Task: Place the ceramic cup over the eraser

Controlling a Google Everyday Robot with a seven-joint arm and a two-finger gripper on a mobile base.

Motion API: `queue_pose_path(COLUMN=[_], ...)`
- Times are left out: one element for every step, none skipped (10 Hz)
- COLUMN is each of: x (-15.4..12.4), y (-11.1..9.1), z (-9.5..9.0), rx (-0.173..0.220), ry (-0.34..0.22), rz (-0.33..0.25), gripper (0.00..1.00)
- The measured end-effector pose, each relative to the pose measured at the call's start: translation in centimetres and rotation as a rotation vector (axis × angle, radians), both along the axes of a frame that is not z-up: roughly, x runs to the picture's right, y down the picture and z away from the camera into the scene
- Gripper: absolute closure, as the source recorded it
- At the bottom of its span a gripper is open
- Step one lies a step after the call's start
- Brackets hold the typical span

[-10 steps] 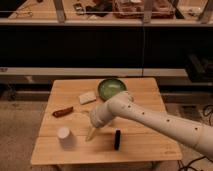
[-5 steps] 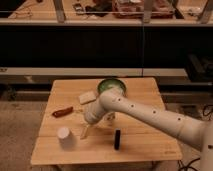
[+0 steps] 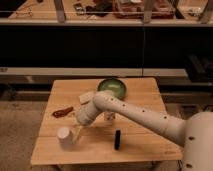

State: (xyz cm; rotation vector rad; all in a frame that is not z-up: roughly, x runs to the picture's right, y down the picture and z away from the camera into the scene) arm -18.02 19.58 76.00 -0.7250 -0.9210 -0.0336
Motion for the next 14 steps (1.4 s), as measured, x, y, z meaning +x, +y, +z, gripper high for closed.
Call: queue_pose_path(x=[-0.6, -0.8, -0.8, -0.7, -0.9, -1.2, -1.7, -2.1, -2.4, -2.9, -3.7, -3.9, -4.0, -3.9], y=[0.9, 1.5, 2.2, 3.0, 3.4, 3.7, 4.1, 4.3, 4.4, 4.5, 4.3, 3.9, 3.2, 2.4], z=[-0.3, -0.4, -0.3, -0.1, -0.1, 0.0, 0.0, 0.1, 0.0, -0.1, -0.8, -1.3, -2.0, -2.6], rx=[-0.032, -0.050, -0.068, -0.079, -0.081, -0.082, -0.081, -0.082, -0.085, -0.088, -0.090, -0.087, -0.081, -0.072], ry=[-0.044, -0.064, -0.080, -0.091, -0.098, -0.105, -0.110, -0.111, -0.112, -0.115, -0.129, -0.137, -0.145, -0.152], rz=[-0.006, -0.012, -0.022, -0.042, -0.059, -0.078, -0.101, -0.110, -0.115, -0.120, -0.119, -0.112, -0.098, -0.083], gripper=[0.20, 0.20, 0.20, 0.24, 0.31, 0.40, 0.52, 0.60, 0.68, 0.79, 0.92, 0.98, 1.00, 1.00])
